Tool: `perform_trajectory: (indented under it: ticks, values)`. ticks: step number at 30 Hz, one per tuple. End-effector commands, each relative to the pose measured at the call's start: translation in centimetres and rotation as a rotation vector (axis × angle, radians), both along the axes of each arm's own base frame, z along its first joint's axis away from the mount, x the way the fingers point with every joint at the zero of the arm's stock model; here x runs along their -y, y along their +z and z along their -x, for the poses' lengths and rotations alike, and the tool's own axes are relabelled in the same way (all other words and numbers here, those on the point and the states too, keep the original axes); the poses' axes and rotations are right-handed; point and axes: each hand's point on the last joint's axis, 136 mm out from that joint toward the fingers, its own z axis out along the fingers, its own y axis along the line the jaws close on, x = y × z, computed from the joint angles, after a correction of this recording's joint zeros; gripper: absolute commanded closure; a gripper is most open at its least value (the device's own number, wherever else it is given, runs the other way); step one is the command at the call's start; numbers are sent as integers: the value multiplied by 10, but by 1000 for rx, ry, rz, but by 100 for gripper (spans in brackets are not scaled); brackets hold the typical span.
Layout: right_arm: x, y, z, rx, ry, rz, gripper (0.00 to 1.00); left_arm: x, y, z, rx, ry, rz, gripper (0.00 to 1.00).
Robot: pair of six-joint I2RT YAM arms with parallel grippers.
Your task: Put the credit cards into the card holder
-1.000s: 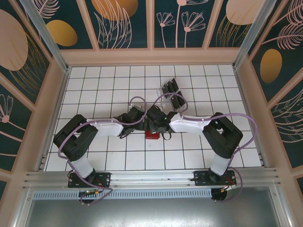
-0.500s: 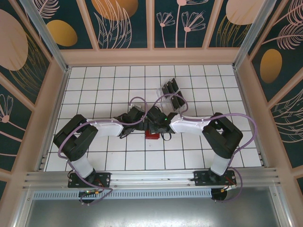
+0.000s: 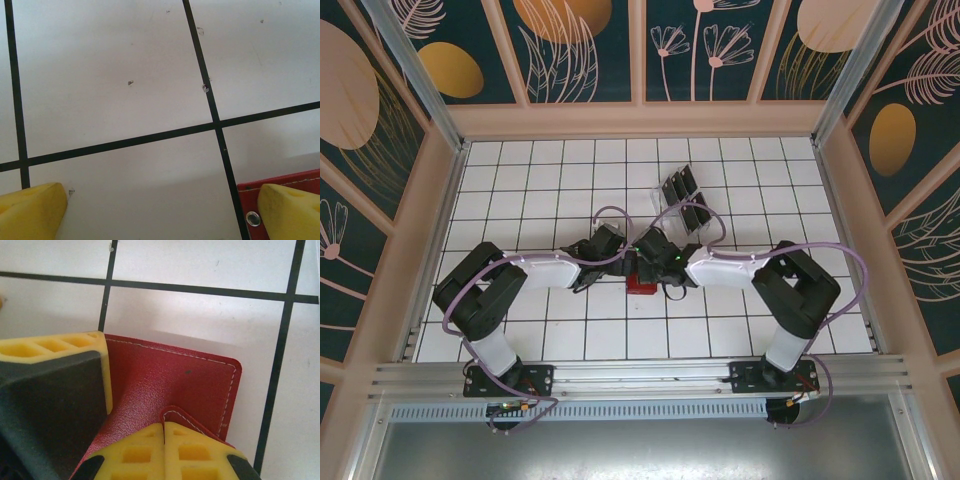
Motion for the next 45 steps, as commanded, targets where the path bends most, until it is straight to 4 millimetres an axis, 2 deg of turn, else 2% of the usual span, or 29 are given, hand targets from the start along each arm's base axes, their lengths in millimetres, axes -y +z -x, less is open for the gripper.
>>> perform_trajectory:
  ticks: [1,10,22,27,35,45]
  values:
    - [34,-40,33,-177,-25,76,100,-7,-41,31,-157,-51,-48,1]
    - [44,-65,49,-268,-39,56,100,-7,-41,31,-158,-52,-47,1]
    - [76,-106,83,-403,-55,155,100,-6,-41,31,-159,-55,-45,2]
    - [81,-104,83,-404,-29,205,100,-5,-43,32,-168,-64,-45,2]
    - [90,-84,78,-380,24,290,100,-2,-51,36,-207,-85,-52,2]
    - [89,-109,92,-490,82,315,100,0,-64,47,-263,-106,-39,1]
